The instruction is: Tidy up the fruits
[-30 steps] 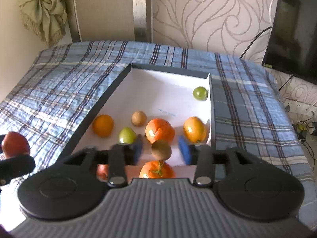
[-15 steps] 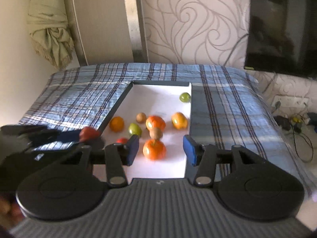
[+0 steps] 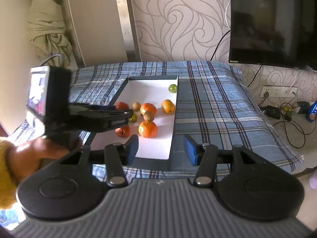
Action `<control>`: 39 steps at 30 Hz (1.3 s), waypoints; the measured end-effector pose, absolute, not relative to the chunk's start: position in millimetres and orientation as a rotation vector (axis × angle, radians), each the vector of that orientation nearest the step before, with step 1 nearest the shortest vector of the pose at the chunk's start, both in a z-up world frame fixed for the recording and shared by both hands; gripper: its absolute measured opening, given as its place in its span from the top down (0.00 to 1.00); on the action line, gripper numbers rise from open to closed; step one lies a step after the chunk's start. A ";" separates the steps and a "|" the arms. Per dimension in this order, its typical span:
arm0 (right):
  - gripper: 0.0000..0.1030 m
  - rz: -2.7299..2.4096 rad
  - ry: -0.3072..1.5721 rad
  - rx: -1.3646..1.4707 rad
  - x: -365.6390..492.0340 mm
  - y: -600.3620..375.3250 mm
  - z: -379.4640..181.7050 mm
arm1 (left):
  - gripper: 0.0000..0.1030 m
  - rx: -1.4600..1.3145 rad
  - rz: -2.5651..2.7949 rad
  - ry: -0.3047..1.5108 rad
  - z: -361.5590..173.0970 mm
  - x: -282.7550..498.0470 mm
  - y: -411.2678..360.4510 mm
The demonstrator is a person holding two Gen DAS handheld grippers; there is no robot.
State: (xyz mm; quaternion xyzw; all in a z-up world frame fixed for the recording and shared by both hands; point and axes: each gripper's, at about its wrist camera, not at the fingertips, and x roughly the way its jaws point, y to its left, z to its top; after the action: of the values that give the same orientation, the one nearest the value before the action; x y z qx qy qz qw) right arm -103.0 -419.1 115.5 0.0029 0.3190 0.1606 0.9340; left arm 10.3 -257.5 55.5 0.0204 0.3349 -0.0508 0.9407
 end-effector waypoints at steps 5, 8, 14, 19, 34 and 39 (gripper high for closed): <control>0.49 0.312 0.666 0.011 -108.0 -424.6 113.0 | 0.66 0.035 -0.080 0.699 43.0 31.2 -252.7; 0.49 0.296 0.669 0.012 -111.8 -429.1 112.4 | 0.66 0.056 -0.076 0.693 42.1 41.4 -254.8; 0.49 0.259 0.676 0.022 -117.5 -436.1 111.0 | 0.66 0.078 -0.047 0.682 45.2 61.5 -262.3; 0.49 0.256 0.676 0.024 -122.9 -436.5 111.1 | 0.64 0.064 -0.049 0.701 48.3 68.7 -260.7; 0.49 0.333 0.661 0.005 -121.8 -421.4 111.1 | 0.35 0.053 -0.053 0.655 80.0 23.3 -256.3; 0.49 0.361 0.655 0.003 -123.3 -418.1 112.0 | 0.21 0.055 -0.035 0.651 86.1 7.8 -256.1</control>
State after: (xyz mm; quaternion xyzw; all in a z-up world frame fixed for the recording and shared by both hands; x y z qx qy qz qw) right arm -123.3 -418.1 112.0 0.0012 0.3200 0.1764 0.9308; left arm 7.8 -256.1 86.1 0.0269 0.3197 -0.0173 0.9470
